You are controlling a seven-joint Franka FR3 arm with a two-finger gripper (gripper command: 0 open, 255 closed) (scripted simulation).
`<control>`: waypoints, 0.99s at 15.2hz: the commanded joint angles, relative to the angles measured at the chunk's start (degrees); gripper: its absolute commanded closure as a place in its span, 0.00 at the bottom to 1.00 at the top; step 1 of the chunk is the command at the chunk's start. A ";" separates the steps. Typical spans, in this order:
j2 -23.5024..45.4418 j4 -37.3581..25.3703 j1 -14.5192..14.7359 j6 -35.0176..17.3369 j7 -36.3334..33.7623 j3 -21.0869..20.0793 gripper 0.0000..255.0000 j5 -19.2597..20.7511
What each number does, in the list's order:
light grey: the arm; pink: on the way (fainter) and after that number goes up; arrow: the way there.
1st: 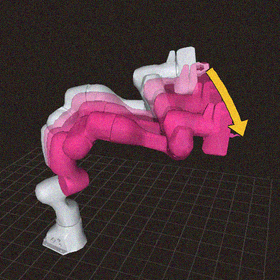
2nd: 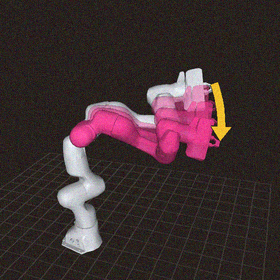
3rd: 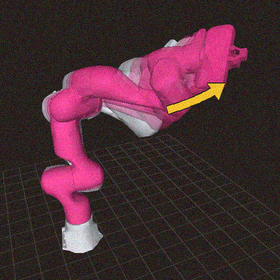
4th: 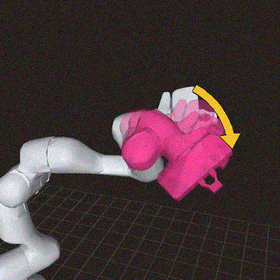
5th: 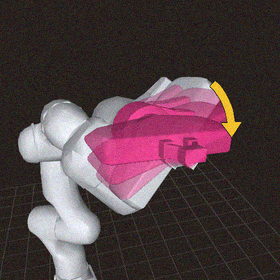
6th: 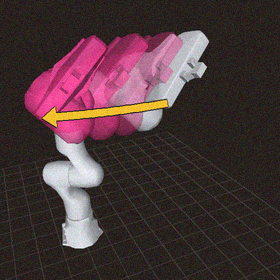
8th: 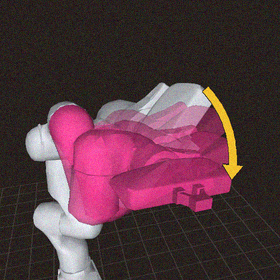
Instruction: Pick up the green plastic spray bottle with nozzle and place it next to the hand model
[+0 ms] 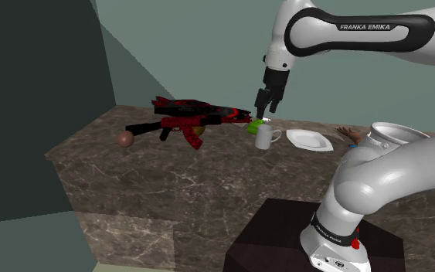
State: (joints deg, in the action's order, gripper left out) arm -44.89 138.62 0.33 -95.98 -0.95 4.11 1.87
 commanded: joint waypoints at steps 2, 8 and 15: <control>0.38 0.39 -0.32 -0.76 1.81 1.31 0.00 0.91; 4.68 1.02 -1.96 -5.91 12.56 9.30 0.00 5.93; 13.73 -2.05 -2.61 -12.63 25.15 18.73 0.00 9.48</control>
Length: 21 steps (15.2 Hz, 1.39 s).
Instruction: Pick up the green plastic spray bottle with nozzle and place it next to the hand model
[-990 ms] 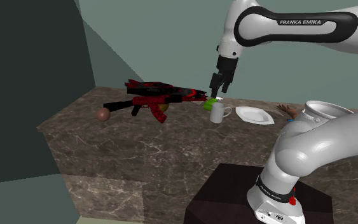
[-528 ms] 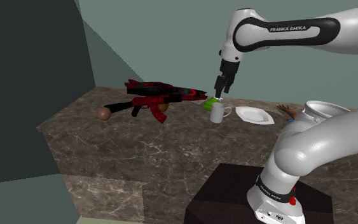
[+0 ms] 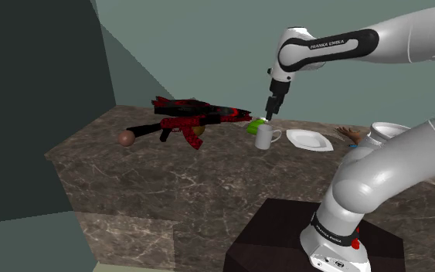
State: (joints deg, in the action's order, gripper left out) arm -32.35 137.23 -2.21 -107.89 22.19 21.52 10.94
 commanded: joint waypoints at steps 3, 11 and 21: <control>6.24 -3.19 0.24 -3.58 7.66 5.37 0.00 0.60; 23.23 -13.35 2.05 -9.94 24.92 15.85 0.00 -5.26; 50.57 -34.10 -5.16 -10.19 49.04 18.88 0.00 -24.36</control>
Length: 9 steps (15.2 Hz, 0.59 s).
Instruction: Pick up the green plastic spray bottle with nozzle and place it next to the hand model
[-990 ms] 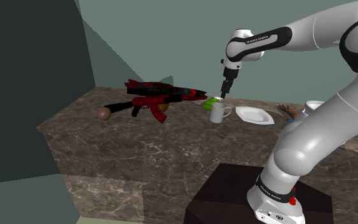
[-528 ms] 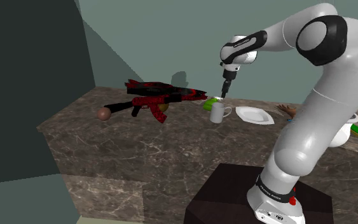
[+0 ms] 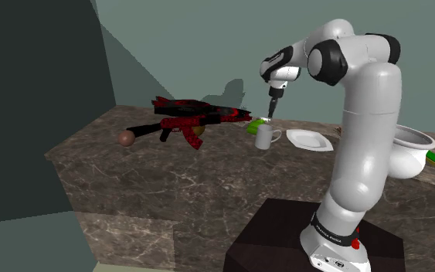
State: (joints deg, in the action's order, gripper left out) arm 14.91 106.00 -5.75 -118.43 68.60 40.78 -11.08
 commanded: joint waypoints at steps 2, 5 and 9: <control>8.52 -8.32 -4.79 1.52 5.96 -1.62 0.00 -5.31; 16.17 -17.52 -9.81 3.84 9.76 -3.81 0.00 -8.77; 23.94 -27.57 -14.85 6.19 12.30 -6.13 0.00 -11.33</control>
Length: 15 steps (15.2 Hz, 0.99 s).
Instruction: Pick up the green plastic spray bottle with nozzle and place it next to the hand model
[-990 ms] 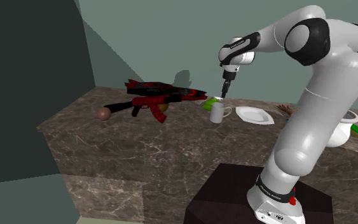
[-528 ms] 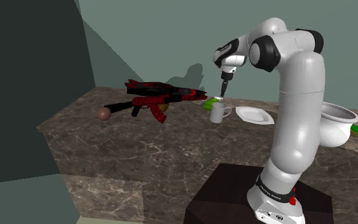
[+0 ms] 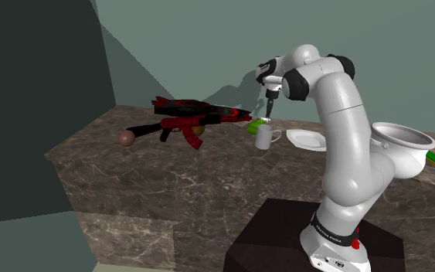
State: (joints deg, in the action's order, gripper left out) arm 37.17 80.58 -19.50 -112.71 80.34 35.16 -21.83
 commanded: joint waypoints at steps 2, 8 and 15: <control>2.23 -1.47 -1.16 -0.69 0.77 -0.76 0.00 -0.90; 3.66 -0.20 -1.33 -3.24 1.27 -1.36 0.00 -1.72; 3.66 -0.20 -1.33 -3.23 1.27 -1.36 0.00 -1.72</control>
State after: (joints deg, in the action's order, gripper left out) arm 40.84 80.37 -20.83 -115.94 81.61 33.80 -23.55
